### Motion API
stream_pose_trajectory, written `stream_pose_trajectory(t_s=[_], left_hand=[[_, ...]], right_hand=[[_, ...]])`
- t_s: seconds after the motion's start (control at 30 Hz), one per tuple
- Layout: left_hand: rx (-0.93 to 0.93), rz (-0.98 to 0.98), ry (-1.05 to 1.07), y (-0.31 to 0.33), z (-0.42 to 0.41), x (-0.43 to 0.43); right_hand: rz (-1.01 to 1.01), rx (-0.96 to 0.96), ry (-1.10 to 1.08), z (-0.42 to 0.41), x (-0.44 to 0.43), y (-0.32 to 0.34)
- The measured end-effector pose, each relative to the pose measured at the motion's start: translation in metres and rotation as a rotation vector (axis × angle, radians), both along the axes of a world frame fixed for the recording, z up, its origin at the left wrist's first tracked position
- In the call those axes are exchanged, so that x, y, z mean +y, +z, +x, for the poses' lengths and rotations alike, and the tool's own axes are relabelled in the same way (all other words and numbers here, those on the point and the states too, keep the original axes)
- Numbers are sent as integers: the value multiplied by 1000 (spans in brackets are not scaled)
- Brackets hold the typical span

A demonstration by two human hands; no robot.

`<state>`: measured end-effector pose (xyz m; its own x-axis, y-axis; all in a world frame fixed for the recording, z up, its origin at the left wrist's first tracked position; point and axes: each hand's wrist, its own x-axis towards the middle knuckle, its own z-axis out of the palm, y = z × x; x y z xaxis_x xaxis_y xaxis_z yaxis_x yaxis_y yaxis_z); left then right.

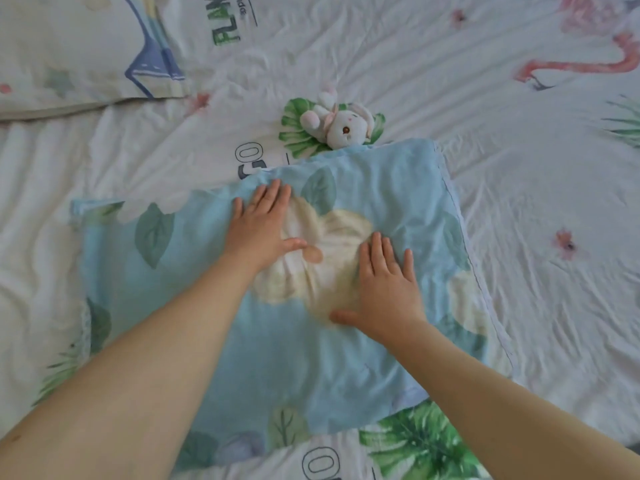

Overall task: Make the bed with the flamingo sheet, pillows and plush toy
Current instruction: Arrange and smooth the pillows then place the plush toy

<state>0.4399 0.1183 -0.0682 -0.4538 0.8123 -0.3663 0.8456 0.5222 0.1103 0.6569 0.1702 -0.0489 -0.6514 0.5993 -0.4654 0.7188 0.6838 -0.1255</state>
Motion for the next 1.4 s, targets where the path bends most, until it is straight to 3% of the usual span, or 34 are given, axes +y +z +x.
stream_pose_trajectory(t_s=[0.43,0.6,0.73,1.07,1.4], left_hand=[[2,-223,43,1,-24,40],[110,-168,91,12,-6,41],[156,-16,47,26,3,26],[-10,-11,33,110,18,-3],[31,39,19,182,49,-56]], right_hand=[[-49,-148,25,-35,11,-14],[-52,-151,14,-35,11,-12],[-51,-142,6,-31,6,-6],[-30,58,11,9,-20,37],[88,-36,6,56,-53,116]])
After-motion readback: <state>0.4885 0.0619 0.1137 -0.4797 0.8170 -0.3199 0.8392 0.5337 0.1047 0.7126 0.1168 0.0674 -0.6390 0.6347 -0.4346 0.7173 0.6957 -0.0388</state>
